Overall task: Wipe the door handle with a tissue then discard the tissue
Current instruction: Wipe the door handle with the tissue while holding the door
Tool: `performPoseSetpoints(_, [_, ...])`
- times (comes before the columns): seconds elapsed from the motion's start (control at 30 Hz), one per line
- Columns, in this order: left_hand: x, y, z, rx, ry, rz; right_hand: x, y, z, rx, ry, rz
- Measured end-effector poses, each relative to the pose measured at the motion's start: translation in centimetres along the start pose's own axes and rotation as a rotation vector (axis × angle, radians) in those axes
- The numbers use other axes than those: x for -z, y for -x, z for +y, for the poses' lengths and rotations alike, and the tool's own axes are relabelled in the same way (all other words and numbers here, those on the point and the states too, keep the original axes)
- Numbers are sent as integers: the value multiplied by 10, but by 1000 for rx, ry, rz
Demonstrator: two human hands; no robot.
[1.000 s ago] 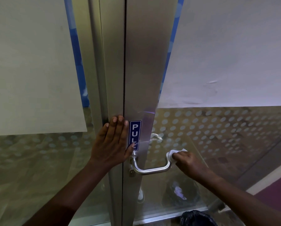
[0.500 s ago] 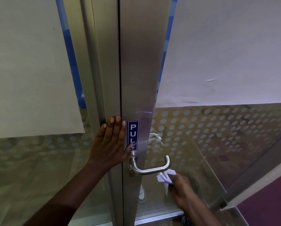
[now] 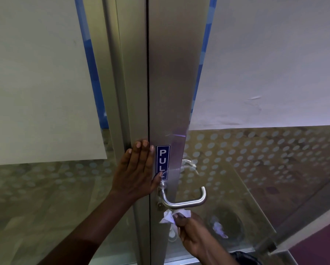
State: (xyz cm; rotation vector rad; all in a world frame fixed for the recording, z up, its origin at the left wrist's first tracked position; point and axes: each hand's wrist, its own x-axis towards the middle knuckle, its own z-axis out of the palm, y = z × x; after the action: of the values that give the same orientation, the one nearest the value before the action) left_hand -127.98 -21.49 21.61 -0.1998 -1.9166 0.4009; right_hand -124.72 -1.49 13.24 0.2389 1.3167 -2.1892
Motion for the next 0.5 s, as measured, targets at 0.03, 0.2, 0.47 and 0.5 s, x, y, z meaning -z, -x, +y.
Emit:
performPoseSetpoints(0.03, [0, 0, 0, -1, 0, 2, -6, 1, -2, -11, 6, -21])
performPoseSetpoints(0.2, [0, 0, 0, 1, 6, 3, -27, -9, -10, -85, -232, -40])
performPoseSetpoints(0.47, [0, 1, 0, 9, -17, 2, -35, -21, -14, -46, -417, -92])
performPoseSetpoints(0.5, [0, 1, 0, 9, -19, 2, -34, -21, -13, -41, -420, -97])
